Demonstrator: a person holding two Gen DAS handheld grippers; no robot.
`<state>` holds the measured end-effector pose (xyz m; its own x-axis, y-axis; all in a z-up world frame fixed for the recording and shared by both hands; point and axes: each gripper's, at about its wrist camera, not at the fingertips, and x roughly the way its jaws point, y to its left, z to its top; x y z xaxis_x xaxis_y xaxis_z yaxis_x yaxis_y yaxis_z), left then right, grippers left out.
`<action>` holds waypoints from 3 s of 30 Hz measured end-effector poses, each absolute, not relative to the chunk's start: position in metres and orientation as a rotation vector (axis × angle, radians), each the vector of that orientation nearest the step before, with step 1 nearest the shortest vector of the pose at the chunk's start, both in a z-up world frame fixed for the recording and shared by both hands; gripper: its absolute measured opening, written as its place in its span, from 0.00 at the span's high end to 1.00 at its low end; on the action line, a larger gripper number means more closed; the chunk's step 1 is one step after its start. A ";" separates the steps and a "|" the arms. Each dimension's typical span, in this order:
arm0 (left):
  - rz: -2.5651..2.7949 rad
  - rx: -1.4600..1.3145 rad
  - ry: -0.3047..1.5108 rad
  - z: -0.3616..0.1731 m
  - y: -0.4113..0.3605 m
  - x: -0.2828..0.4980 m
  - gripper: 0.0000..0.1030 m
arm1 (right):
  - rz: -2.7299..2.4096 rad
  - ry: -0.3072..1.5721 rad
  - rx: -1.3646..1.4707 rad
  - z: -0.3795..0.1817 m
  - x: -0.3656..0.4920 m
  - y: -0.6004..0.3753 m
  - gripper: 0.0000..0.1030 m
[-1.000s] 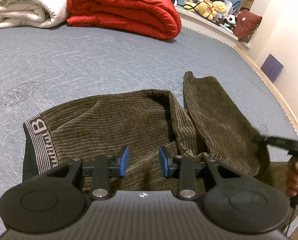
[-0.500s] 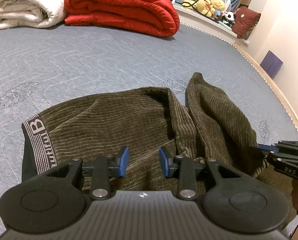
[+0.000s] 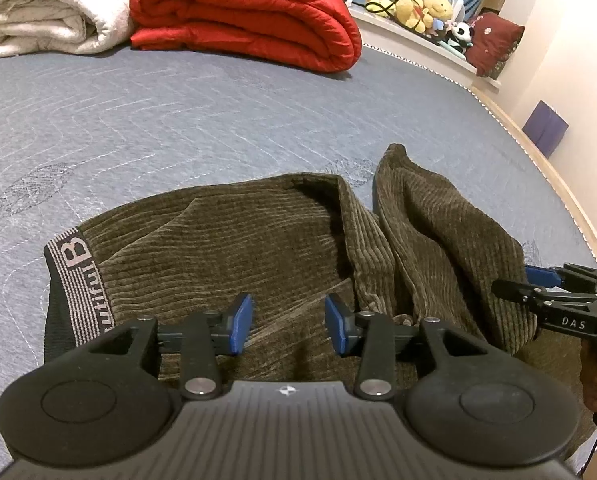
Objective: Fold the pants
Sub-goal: 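Grasp the pant leg cuff with the right gripper and lift it, then pull the held pant leg cuff away from the waistband with the right gripper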
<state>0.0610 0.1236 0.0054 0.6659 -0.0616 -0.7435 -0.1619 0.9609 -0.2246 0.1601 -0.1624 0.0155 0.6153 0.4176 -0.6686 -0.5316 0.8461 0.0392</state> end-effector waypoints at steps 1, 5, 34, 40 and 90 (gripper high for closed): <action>0.057 -0.283 0.844 0.005 0.123 0.061 0.56 | 0.534 0.724 -0.170 0.016 0.161 -0.165 0.46; 0.051 -0.279 0.845 0.005 0.120 0.062 0.56 | 0.449 0.725 -0.184 0.013 0.165 -0.175 0.42; 0.055 -0.325 0.876 -0.002 0.121 0.073 0.56 | 0.934 0.751 -0.236 0.015 0.105 -0.204 0.84; 0.061 -0.328 0.896 -0.007 0.115 0.078 0.56 | 0.776 0.764 0.147 0.017 0.144 -0.242 0.35; 0.057 -0.316 0.938 -0.020 0.087 0.114 0.50 | 0.529 0.808 0.567 -0.034 0.265 -0.238 0.88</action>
